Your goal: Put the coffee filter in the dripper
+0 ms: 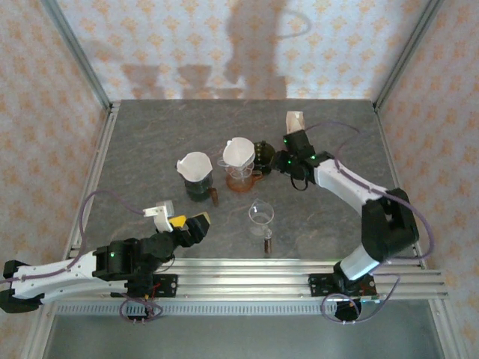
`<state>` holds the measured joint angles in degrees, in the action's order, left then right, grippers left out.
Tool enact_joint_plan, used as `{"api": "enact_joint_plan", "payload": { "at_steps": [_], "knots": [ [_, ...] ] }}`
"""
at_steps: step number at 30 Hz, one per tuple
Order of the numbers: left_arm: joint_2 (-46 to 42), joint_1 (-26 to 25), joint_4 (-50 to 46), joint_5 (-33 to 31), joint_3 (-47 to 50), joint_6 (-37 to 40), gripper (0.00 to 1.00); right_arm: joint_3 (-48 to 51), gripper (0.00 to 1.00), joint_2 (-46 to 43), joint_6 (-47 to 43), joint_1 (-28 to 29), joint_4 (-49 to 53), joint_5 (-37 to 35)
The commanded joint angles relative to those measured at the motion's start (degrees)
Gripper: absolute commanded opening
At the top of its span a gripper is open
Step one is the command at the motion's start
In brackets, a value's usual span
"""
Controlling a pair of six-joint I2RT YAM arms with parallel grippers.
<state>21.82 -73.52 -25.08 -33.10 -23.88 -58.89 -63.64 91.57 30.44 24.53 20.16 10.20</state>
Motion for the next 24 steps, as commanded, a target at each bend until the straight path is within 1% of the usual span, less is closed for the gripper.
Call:
{"api": "enact_joint_plan", "payload": {
  "at_steps": [1, 6, 8, 13, 17, 24],
  "knots": [
    [-0.2, -0.4, 0.4, -1.9, 0.9, -0.8, 1.0, -4.4, 0.52, 4.1, 3.5, -2.1, -5.5, 2.5],
    [-0.1, -0.4, 0.7, -2.3, 1.5, -1.1, 1.0, -3.9, 0.52, 8.0, 4.3, -3.3, -11.8, 5.0],
    [-0.1, -0.4, 0.7, -2.6, 1.5, -1.1, 1.0, -4.3, 0.52, 9.7, 4.4, -3.5, -13.9, 7.0],
    [-0.1, -0.4, 0.7, -3.2, 1.5, -1.0, 1.0, -5.9, 0.51, 12.9, 4.8, -3.6, -14.3, 8.4],
    [0.0, -0.4, 0.6, -3.4, 1.6, -1.0, 1.0, -6.3, 0.46, 14.1, 4.6, -3.5, -13.9, 8.4],
    [0.0, -0.4, 0.5, -3.6, 1.7, -1.5, 1.0, -6.5, 0.27, 14.6, 4.2, -3.5, -13.3, 7.7]
  ]
}}
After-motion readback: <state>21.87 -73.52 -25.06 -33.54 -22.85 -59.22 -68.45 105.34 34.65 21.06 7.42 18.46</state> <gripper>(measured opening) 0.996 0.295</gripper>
